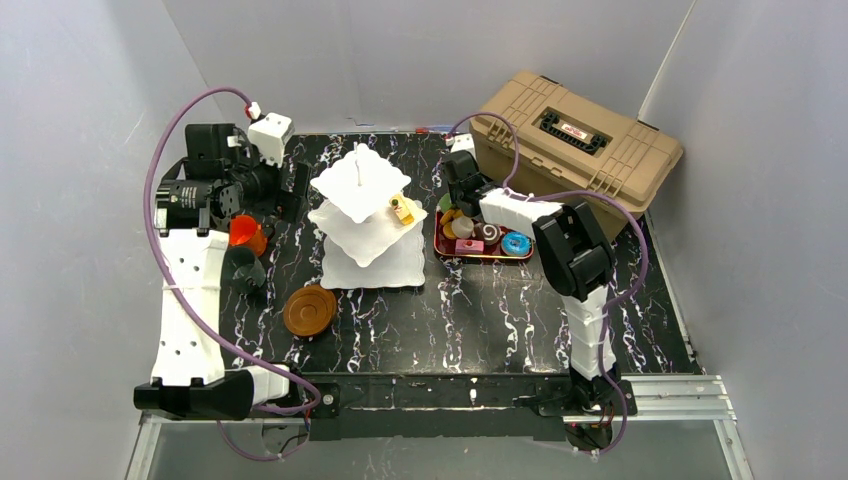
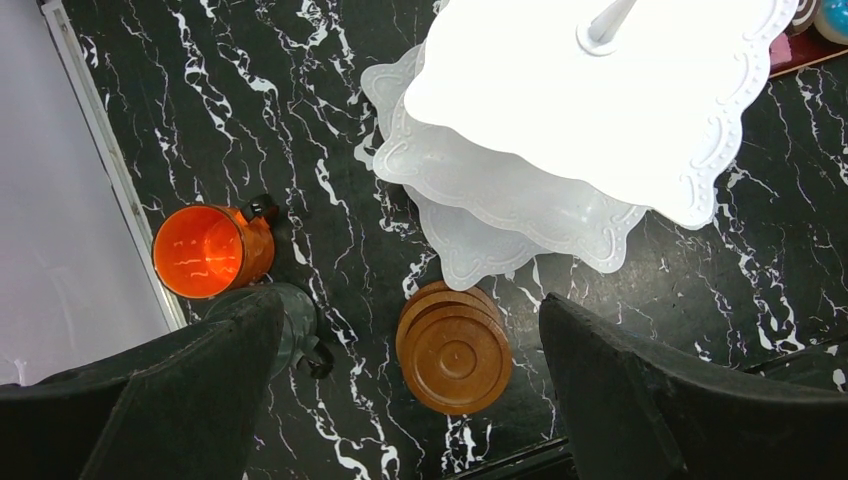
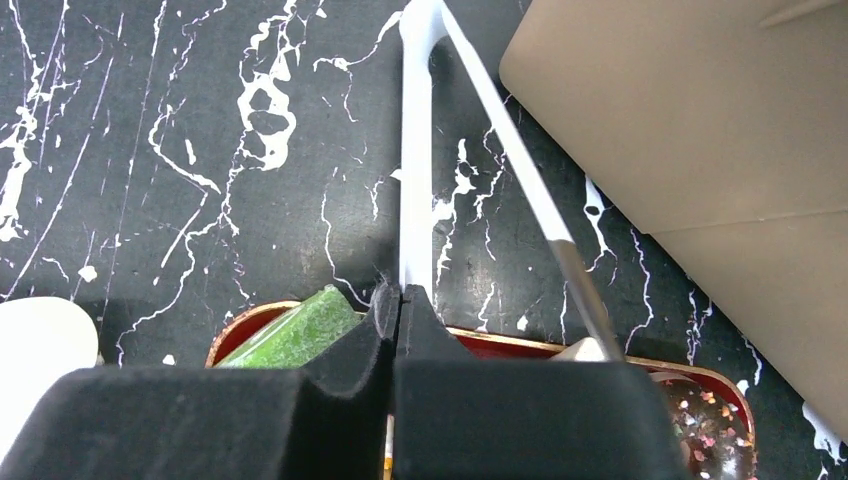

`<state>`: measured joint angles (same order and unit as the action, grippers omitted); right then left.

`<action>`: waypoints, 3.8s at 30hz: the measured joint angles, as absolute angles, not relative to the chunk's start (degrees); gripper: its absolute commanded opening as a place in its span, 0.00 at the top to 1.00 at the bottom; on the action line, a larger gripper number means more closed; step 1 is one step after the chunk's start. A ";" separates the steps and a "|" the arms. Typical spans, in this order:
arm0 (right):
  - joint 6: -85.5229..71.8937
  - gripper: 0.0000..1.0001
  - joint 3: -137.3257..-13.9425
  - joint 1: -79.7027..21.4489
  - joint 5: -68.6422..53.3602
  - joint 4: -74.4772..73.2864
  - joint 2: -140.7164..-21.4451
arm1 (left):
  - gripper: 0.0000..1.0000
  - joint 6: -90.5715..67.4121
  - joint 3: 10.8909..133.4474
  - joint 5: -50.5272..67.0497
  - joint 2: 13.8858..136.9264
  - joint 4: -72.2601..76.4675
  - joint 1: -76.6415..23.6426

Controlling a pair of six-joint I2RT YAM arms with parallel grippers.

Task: Serve the afternoon tea
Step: Pick up the clamp from the tray.

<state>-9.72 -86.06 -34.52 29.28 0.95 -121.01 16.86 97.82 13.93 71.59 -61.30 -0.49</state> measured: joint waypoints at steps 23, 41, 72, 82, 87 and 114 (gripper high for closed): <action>-9.76 0.99 -54.13 -36.40 18.79 19.66 -74.30 | 0.07 16.93 97.86 30.15 65.78 -61.04 -0.47; -33.34 0.99 -47.53 -36.40 -2.68 42.13 -54.00 | 0.02 -11.62 100.20 39.66 69.54 -32.32 -25.30; -33.85 0.52 -56.21 -43.70 -7.29 42.81 -65.12 | 1.00 -24.10 113.27 32.01 87.61 -18.79 -32.77; -22.02 0.38 -72.16 -43.68 -8.43 11.73 -56.69 | 1.00 -6.48 110.56 42.04 84.73 -24.56 -31.79; -19.03 0.38 -82.56 -43.68 -13.28 2.48 -58.33 | 1.00 0.38 106.78 50.28 81.91 -28.12 -32.93; -17.56 0.27 -74.48 -43.68 -34.70 -1.28 -61.67 | 1.00 -17.74 100.22 72.66 73.58 -10.55 -34.35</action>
<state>-17.56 -74.48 -43.68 -34.70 -1.28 -61.67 -17.74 100.22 72.66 73.58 -10.55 -34.35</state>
